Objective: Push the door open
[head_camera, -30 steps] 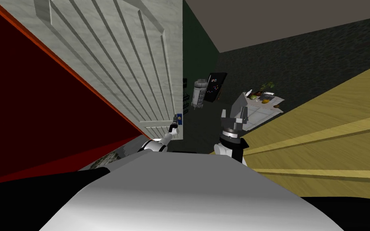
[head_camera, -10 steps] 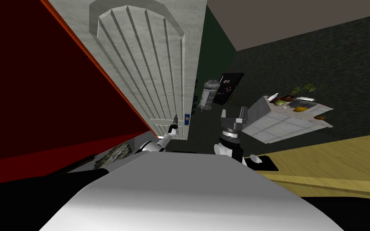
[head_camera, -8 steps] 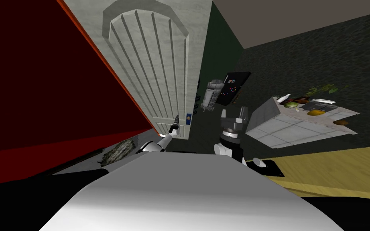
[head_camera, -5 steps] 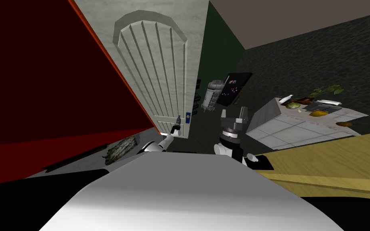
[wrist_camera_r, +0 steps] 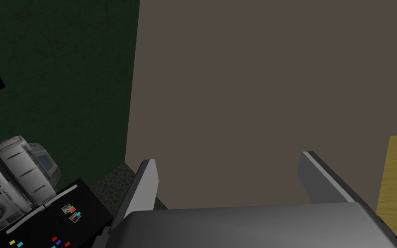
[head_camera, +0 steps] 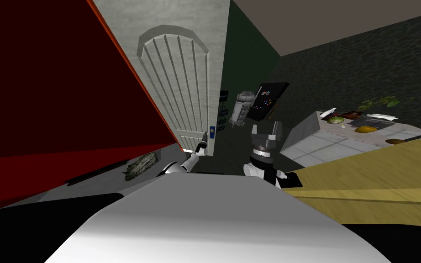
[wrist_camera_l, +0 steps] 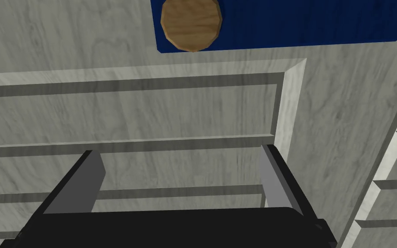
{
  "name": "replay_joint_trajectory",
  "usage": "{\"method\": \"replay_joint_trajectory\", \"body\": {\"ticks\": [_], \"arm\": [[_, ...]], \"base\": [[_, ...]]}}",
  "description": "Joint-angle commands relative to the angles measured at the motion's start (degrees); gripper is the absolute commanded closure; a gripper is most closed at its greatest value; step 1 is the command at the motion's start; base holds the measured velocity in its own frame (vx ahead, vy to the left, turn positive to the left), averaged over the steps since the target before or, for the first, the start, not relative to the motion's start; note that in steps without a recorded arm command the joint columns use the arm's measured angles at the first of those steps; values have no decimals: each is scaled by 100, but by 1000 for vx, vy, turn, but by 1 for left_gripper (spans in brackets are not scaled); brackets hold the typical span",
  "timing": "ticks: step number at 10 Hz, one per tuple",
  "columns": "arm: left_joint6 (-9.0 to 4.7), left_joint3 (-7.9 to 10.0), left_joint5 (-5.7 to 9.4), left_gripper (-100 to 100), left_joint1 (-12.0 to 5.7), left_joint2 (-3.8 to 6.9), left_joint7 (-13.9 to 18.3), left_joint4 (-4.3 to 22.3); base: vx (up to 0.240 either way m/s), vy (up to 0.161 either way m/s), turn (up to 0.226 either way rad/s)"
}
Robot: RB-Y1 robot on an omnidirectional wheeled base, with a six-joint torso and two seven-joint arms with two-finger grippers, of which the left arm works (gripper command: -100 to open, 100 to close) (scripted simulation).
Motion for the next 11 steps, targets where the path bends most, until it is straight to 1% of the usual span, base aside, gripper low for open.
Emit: {"method": "replay_joint_trajectory", "body": {"ticks": [1,5,6,7,8,9,10,11], "arm": [[-14,-16,-3,-100,1,-16,12,11],[-4,-46,0,-100,9,-57,20,-5],[-5,-41,-2,-100,13,-47,16,-7],[-9,-30,-3,-100,7,138,23,3],[-12,-20,-3,-100,2,219,25,9],[-15,-10,-4,-100,-3,280,28,16],[-15,-10,-4,-100,-3,280,28,16],[-21,13,-5,-100,-14,316,33,31]], "base": [[-57,-68,42],[-89,-72,-1],[-51,-33,-12],[78,-17,-17],[195,-20,-24],[219,-37,-18],[149,-17,1],[210,-56,-47]]}}
